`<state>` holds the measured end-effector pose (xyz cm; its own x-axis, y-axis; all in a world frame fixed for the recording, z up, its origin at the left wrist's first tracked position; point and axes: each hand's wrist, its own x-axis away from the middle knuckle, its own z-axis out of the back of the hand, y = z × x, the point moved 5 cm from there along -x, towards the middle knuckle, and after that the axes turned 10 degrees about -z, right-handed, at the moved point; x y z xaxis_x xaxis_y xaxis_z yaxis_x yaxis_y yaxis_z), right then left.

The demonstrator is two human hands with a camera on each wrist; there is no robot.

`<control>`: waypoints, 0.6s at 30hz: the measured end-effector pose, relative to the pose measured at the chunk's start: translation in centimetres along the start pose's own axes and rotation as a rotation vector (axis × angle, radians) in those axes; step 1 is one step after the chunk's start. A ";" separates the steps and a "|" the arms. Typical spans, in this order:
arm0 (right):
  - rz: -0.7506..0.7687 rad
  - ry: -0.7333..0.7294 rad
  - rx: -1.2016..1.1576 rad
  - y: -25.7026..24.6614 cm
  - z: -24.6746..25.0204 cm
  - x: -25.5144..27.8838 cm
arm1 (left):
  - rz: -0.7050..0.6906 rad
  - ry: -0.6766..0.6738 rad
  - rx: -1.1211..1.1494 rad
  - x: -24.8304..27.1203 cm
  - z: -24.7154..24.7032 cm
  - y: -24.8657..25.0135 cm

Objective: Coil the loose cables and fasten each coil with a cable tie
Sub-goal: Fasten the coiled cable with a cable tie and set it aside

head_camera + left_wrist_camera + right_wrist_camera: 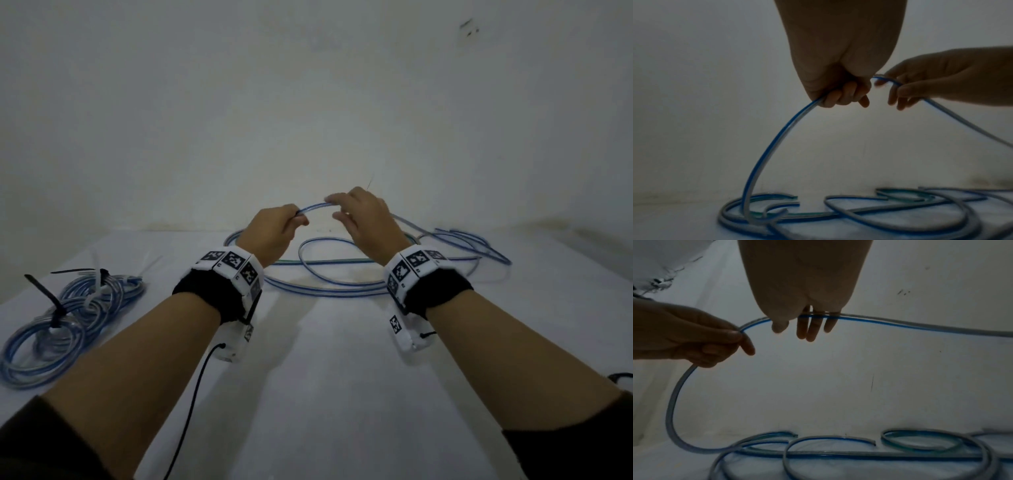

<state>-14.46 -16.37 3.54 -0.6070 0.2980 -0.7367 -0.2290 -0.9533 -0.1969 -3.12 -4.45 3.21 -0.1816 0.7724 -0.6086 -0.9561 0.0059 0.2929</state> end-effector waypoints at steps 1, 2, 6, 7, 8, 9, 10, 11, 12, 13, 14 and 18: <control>-0.018 0.043 -0.074 0.0 0.2 -0.1 | -0.018 0.017 0.044 -0.1 0.1 0.7; -0.059 0.091 -0.141 0.2 0.6 -0.1 | -0.019 0.032 0.091 -0.1 0.2 1.1; -0.324 0.270 -0.344 2.0 2.9 -0.2 | 0.052 0.010 0.197 1.0 0.2 0.3; -0.410 0.298 -0.369 2.8 3.3 -0.2 | 0.087 -0.016 0.231 1.4 0.0 -0.2; -0.504 0.315 -0.386 3.6 3.7 -0.1 | 0.133 -0.040 0.296 1.8 -0.2 -0.7; -0.596 0.318 -0.389 4.4 3.9 -0.1 | 0.186 -0.065 0.394 2.2 -0.4 -1.2; -0.672 0.312 -0.382 5.2 4.0 0.0 | 0.236 -0.095 0.495 2.6 -0.6 -1.5; -0.728 0.302 -0.377 5.8 4.0 0.1 | 0.273 -0.128 0.581 3.0 -0.9 -1.6; -0.765 0.294 -0.381 6.1 4.1 0.2 | 0.297 -0.160 0.635 3.3 -1.0 -1.6; -0.788 0.291 -0.389 6.1 4.2 0.5 | 0.317 -0.183 0.681 3.5 -1.1 -1.5; -0.803 0.289 -0.397 6.1 4.3 0.8 | 0.329 -0.191 0.739 3.7 -1.1 -1.3; -0.772 0.195 -0.342 5.0 3.6 1.9 | 0.304 -0.093 0.970 3.2 -0.3 0.1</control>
<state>-19.51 -20.39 3.53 -0.2277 0.8839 -0.4086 -0.2630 -0.4598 -0.8482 -3.88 -2.22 1.06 -0.3276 0.8731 -0.3611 -0.2665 0.2812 0.9219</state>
